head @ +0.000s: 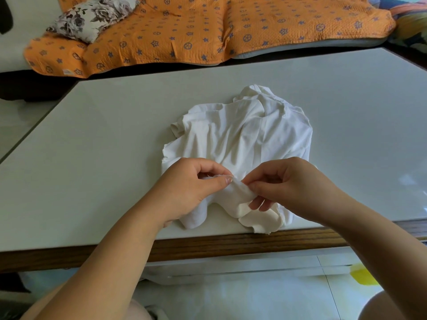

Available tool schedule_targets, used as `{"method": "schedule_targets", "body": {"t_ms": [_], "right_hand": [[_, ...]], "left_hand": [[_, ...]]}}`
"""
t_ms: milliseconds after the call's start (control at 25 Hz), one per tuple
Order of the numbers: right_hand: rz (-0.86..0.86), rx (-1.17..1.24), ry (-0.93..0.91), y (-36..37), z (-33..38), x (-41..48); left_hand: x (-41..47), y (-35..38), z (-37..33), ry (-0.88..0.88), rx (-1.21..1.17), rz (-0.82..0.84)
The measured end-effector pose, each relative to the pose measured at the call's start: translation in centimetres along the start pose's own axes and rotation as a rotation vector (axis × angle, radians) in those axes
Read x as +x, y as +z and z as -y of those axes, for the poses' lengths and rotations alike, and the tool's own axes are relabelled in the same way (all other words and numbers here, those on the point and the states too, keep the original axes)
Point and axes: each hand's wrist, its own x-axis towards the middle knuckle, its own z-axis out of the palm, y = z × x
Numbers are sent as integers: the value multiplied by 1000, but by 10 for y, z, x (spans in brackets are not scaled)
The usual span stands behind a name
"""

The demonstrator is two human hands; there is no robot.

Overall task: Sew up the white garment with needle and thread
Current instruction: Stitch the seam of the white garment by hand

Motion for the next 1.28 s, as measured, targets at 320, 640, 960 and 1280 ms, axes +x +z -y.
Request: {"method": "schedule_targets", "body": {"t_ms": [320, 640, 960, 1280], "right_hand": [[2, 97, 29, 3, -2, 0], [-7, 176, 18, 4, -5, -2], [-12, 340, 9, 11, -7, 0], [-81, 305, 0, 13, -5, 9]], "left_hand": [[1, 0, 2, -13, -46, 18], [0, 1, 2, -24, -79, 19], [3, 7, 2, -25, -107, 41], [10, 12, 1, -81, -304, 17]]}}
